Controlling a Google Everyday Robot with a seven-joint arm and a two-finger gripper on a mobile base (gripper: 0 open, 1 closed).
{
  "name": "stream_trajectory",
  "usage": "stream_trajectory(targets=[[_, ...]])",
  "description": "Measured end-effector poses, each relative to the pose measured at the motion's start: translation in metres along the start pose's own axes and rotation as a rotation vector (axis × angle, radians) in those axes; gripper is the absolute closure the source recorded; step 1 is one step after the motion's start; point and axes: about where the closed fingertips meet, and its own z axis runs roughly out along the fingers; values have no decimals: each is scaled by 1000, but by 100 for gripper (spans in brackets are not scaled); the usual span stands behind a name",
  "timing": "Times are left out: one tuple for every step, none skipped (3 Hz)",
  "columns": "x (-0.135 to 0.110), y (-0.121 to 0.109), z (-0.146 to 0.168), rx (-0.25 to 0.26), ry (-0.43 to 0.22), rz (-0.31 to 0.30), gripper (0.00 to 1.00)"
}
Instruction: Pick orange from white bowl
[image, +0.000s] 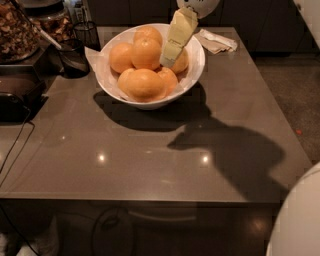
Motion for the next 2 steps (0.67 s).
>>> stream_trajectory(targets=[[-7,-3,2,11,-17,-3,0],[-12,-9,12,-2,-39,29,0]])
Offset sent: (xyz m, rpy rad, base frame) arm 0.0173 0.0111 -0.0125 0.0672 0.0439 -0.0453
